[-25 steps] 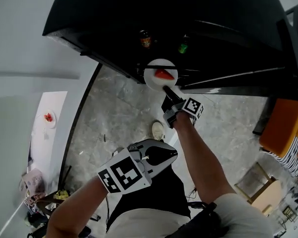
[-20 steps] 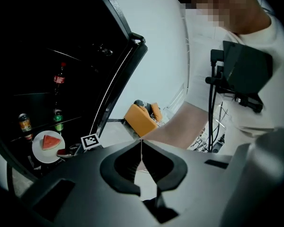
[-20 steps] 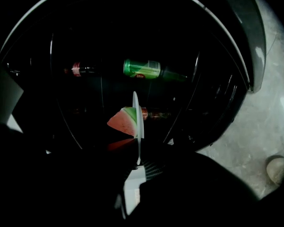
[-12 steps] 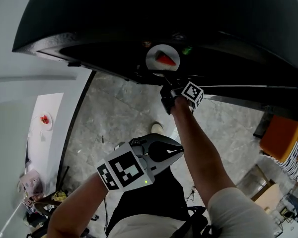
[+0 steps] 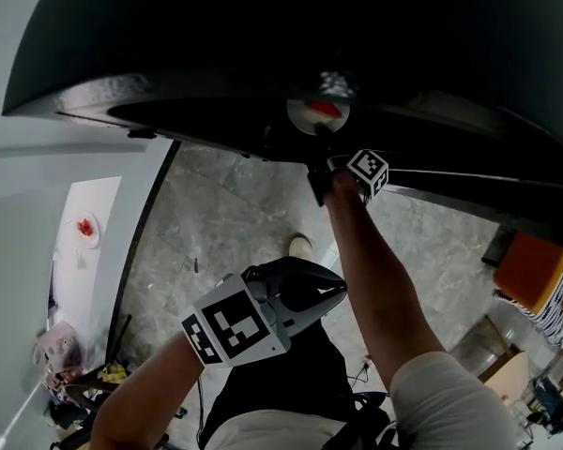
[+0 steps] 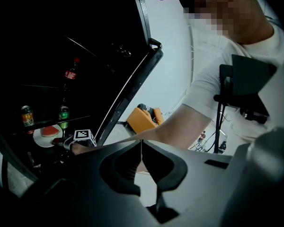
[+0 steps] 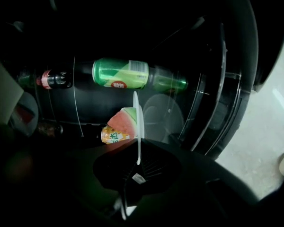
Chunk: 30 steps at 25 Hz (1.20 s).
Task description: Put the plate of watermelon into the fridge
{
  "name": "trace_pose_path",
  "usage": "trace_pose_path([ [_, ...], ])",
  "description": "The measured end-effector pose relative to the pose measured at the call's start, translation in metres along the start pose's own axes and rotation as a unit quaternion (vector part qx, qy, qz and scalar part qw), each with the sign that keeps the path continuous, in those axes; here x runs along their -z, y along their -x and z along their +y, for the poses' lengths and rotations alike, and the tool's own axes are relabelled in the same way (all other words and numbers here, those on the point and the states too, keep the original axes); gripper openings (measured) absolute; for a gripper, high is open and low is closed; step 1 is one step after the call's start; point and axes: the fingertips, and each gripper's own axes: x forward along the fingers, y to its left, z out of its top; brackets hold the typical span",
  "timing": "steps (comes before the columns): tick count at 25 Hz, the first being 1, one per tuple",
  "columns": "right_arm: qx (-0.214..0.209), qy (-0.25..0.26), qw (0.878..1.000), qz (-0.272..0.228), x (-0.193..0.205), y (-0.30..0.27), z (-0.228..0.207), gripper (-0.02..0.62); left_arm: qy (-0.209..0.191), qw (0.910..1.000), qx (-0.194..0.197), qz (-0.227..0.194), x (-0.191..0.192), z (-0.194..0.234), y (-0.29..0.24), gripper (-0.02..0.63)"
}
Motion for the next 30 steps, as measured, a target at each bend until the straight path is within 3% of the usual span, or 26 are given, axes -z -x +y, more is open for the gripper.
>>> trace_pose_path([
  [9, 0.012, -0.007, 1.000, -0.013, -0.003, 0.000, -0.005, 0.023, 0.006, 1.0000, -0.002, 0.000, 0.004, 0.001, 0.003, 0.015],
  [15, 0.060, 0.033, 0.997, -0.023, -0.004, 0.000, -0.004, 0.026, 0.020, 0.9998, 0.001, 0.000, 0.012, -0.001, 0.005, 0.017],
  [20, 0.081, 0.089, 0.993, -0.005, -0.001, -0.002, 0.006, 0.136, 0.029, 0.9995, -0.007, -0.008, 0.013, 0.004, 0.014, 0.017],
  [24, 0.125, 0.197, 0.972, 0.023, 0.002, 0.000, 0.009, 0.185, 0.029, 0.9995, -0.012, -0.007, 0.015, 0.005, 0.013, 0.017],
  [30, 0.170, 0.346, 0.920, 0.069, 0.008, 0.000, 0.009, 0.202, 0.034, 0.9994, -0.005, -0.008, 0.020, -0.003, 0.009, 0.017],
])
